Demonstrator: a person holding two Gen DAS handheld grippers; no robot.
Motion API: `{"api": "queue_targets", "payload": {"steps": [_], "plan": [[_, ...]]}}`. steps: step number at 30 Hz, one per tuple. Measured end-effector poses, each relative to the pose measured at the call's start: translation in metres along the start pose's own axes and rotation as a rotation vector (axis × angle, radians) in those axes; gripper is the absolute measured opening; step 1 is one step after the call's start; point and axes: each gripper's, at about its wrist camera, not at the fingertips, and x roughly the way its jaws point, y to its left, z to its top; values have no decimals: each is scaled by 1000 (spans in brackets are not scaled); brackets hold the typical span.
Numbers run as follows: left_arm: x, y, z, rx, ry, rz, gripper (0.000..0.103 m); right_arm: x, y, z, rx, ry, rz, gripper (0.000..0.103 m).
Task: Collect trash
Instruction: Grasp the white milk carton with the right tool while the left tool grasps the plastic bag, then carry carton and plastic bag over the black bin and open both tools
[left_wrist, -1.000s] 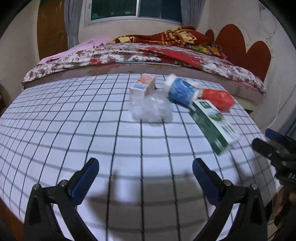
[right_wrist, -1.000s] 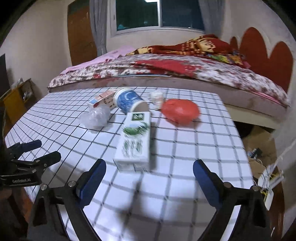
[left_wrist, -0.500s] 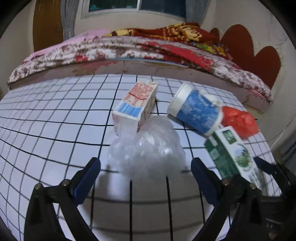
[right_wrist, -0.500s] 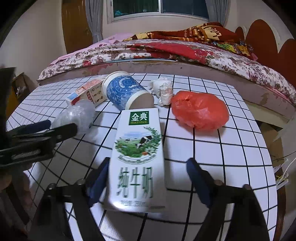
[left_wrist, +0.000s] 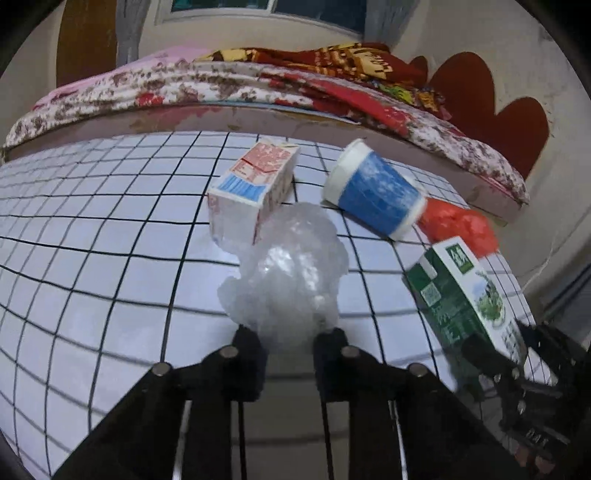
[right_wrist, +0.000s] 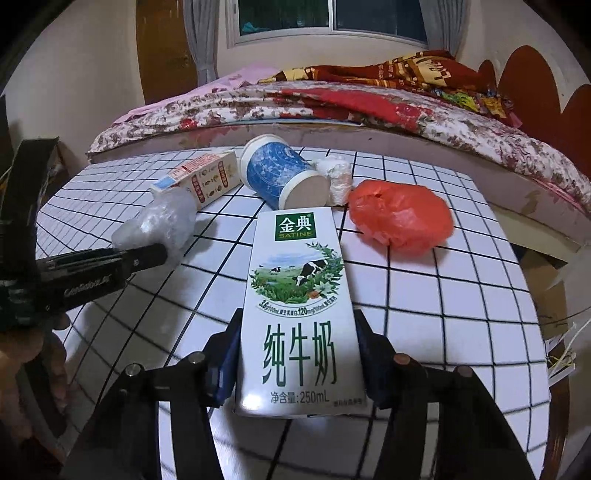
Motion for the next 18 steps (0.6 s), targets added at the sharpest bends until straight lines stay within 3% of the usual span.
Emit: {"api": "queue_targets", "payload": {"steps": [7,18], "plan": [[-44,-32,-28,116,-50,19,19,-42,-5,-15,5,-41,-21,56],[-92,-81,-60,211,-102,-7,19,-113,-25,-49,7,-96,-59,56]]}}
